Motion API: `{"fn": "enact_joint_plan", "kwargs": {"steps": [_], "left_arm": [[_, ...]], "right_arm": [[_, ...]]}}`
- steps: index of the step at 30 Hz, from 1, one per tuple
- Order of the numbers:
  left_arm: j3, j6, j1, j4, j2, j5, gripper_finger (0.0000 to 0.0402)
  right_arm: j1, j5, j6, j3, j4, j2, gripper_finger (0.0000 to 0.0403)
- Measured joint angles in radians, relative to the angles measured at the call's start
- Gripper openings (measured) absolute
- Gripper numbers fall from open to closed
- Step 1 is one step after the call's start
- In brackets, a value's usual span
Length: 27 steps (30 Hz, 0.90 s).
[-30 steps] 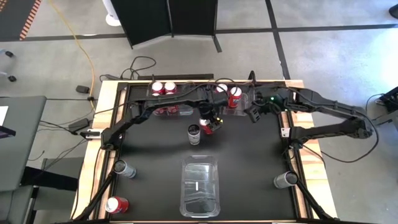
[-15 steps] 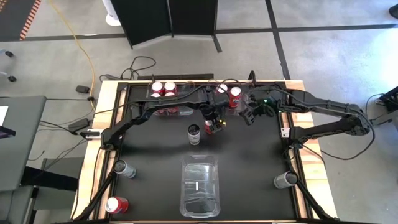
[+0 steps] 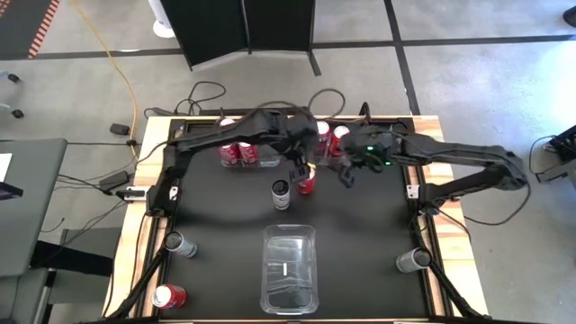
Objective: Sort soda cans
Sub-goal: Put the orange soda can into the right transparent bin
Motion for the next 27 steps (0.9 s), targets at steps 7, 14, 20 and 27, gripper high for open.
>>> {"fn": "enact_joint_plan", "kwargs": {"steps": [7,14,20,27], "left_arm": [[-0.082,0.036,-0.003,0.066,-0.119,-0.006,0.0346],[-0.248,-0.031,-0.007,0.082,-0.248,-0.049,0.0342],[-0.476,-0.121,-0.008,0.167,-0.395,-0.069,0.0339],[-0.679,-0.233,-0.041,0.177,-0.542,-0.096,0.0338]], "right_arm": [[0.001,-0.026,-0.044,0.0,0.146,0.175,0.0338],[-0.008,-0.053,-0.089,0.002,0.16,0.275,0.0348],[0.016,-0.059,-0.15,0.002,0.2,0.319,0.0348],[-0.009,-0.058,-0.137,0.002,0.251,0.348,0.0348]]}}
